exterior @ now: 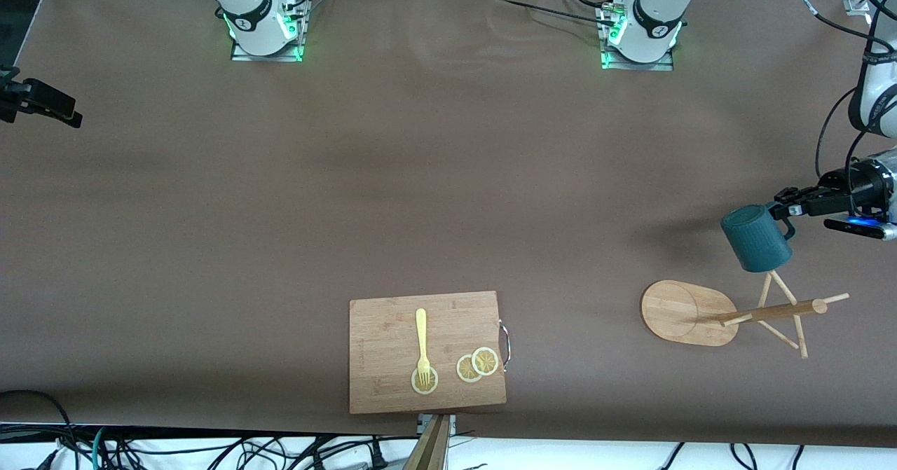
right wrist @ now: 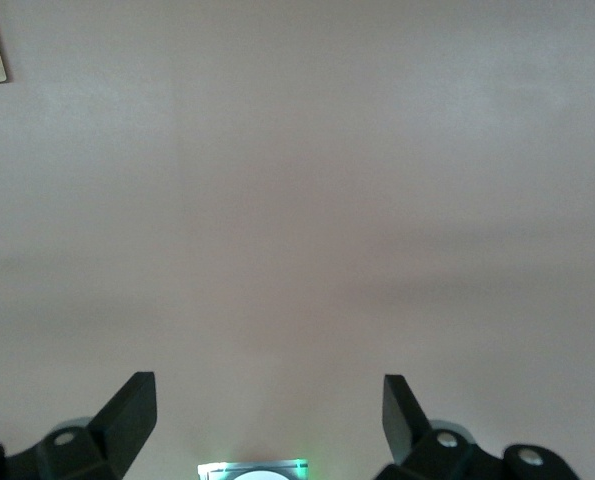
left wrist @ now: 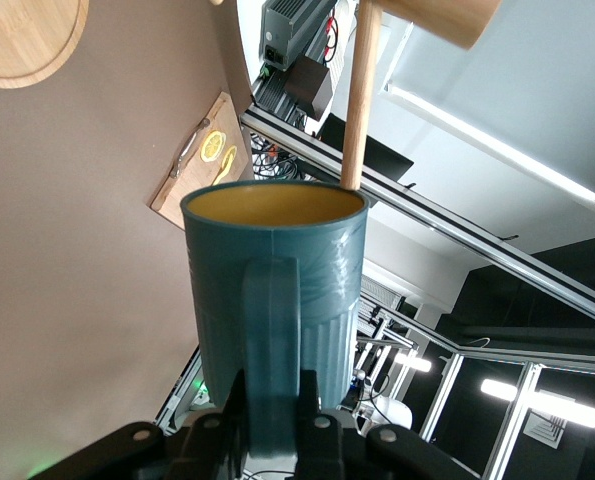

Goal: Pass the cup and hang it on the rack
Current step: 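Carry the mug with the left gripper toward the wooden rack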

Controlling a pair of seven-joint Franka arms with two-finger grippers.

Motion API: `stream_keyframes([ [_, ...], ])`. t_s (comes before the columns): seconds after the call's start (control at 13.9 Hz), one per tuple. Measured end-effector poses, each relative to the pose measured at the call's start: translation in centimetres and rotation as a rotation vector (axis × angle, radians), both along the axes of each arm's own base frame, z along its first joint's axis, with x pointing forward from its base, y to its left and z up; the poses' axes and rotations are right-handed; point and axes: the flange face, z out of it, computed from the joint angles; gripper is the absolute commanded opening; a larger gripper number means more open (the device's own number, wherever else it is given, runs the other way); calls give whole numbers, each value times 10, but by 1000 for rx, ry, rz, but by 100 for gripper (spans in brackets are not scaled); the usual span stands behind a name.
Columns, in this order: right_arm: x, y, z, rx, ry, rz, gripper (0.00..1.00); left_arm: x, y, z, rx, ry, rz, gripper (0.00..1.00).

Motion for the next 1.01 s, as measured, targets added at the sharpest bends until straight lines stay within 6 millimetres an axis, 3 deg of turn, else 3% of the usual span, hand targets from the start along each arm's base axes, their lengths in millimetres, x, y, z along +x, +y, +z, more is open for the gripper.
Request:
stream_keyframes([
  [0.29,2,0,-3,0,5,0,100,12,7,-3,-18,-4,7,0],
  [1.01,5,2,-6,-1,3,3,100,18,8,-3,-41,21,6,0],
])
